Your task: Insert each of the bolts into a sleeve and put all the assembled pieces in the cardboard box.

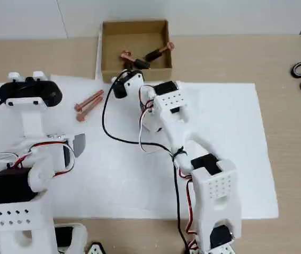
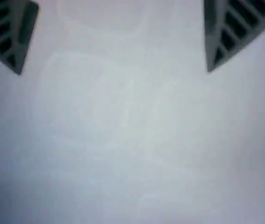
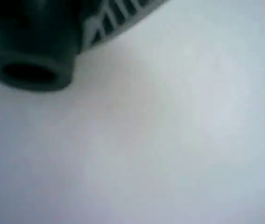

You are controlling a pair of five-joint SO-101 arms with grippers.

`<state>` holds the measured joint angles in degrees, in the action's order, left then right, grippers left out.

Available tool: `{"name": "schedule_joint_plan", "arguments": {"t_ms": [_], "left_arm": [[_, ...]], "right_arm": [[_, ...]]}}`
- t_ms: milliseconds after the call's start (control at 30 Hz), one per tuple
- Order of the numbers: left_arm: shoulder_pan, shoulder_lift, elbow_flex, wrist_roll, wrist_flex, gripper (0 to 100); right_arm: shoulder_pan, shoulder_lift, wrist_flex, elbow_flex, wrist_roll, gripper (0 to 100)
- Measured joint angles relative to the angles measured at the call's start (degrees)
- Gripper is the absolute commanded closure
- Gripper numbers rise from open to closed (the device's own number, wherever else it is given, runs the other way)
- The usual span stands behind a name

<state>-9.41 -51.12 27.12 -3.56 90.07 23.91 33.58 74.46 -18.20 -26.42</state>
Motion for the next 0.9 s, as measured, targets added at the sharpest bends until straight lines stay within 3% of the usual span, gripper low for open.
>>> {"name": "schedule_joint_plan", "arguments": {"t_ms": [200,367,667,900], "left_arm": [[0.0,0.0,0.0,0.0,0.0,76],[0.0,0.0,0.0,0.0,0.0,76],[0.0,0.0,0.0,0.0,0.0,76],[0.0,0.0,0.1,0.0,0.0,76]], "right_arm": [[-0.7,-5.7,14.3,-4.2,0.0,99.5],[-1.3,-14.2,19.8,-5.6,0.0,99.5],[-5.2,-12.0,20.1,-6.0,18.7,98.8],[-5.0,-1.2,20.1,-6.0,23.2,84.7]]}}
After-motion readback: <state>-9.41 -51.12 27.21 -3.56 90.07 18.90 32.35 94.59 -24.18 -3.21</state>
